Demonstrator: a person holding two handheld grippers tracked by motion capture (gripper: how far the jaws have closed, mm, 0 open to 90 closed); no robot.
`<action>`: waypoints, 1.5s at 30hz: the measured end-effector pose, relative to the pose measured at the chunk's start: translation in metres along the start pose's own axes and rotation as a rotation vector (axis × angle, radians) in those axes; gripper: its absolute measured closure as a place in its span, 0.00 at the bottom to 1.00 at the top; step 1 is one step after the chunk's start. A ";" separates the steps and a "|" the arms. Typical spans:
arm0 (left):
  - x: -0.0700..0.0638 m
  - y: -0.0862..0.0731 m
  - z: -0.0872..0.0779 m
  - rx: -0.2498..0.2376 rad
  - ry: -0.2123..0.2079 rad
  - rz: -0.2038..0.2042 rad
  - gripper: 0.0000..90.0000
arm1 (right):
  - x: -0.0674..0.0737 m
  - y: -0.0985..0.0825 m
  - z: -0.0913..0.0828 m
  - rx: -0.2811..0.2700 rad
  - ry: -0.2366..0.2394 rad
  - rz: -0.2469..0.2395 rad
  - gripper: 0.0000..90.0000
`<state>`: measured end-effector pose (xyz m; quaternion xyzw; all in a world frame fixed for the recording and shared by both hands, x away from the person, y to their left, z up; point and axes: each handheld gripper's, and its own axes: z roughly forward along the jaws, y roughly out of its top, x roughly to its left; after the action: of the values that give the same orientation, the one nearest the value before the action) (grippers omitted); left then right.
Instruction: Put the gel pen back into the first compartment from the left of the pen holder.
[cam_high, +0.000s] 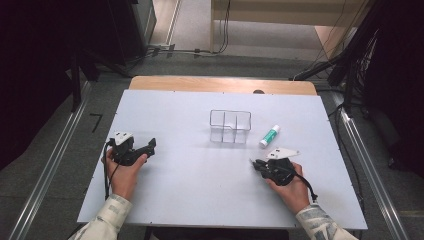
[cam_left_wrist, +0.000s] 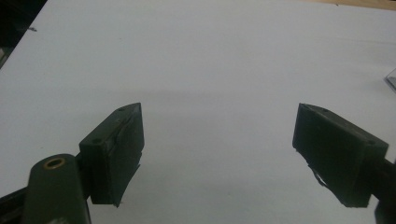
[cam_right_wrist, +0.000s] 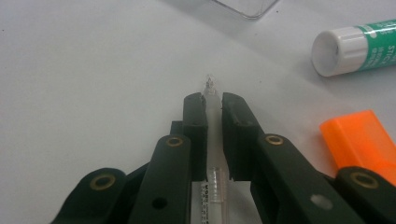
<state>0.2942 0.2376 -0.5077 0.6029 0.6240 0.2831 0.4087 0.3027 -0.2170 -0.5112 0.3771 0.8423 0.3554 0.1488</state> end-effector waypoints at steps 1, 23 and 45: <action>0.000 0.000 0.000 0.000 0.000 0.000 0.19 | 0.000 0.000 -0.001 -0.003 0.000 0.000 0.88; 0.000 0.000 0.000 0.001 0.001 0.000 0.19 | -0.006 0.015 -0.020 -0.100 -0.016 0.030 0.88; 0.001 0.000 -0.001 0.001 0.000 0.000 0.19 | 0.002 0.058 -0.028 -0.210 0.017 0.040 0.88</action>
<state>0.2937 0.2384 -0.5078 0.6031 0.6243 0.2827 0.4082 0.3181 -0.2022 -0.4504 0.3733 0.7938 0.4478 0.1731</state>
